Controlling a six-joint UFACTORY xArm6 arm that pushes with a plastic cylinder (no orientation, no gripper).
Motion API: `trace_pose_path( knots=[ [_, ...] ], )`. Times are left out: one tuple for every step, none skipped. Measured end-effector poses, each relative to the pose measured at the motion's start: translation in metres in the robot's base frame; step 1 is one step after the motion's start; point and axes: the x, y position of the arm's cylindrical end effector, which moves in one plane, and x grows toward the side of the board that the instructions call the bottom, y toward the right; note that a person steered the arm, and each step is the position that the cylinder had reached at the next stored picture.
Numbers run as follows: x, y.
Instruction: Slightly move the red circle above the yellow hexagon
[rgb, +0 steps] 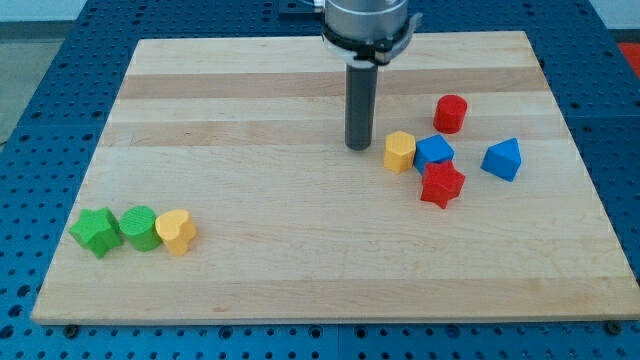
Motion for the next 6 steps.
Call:
trace_pose_path(
  knots=[
    [-0.036, 0.0],
    [-0.07, 0.0],
    [-0.082, 0.0],
    [-0.087, 0.0],
    [-0.098, 0.0],
    [-0.109, 0.0]
  ],
)
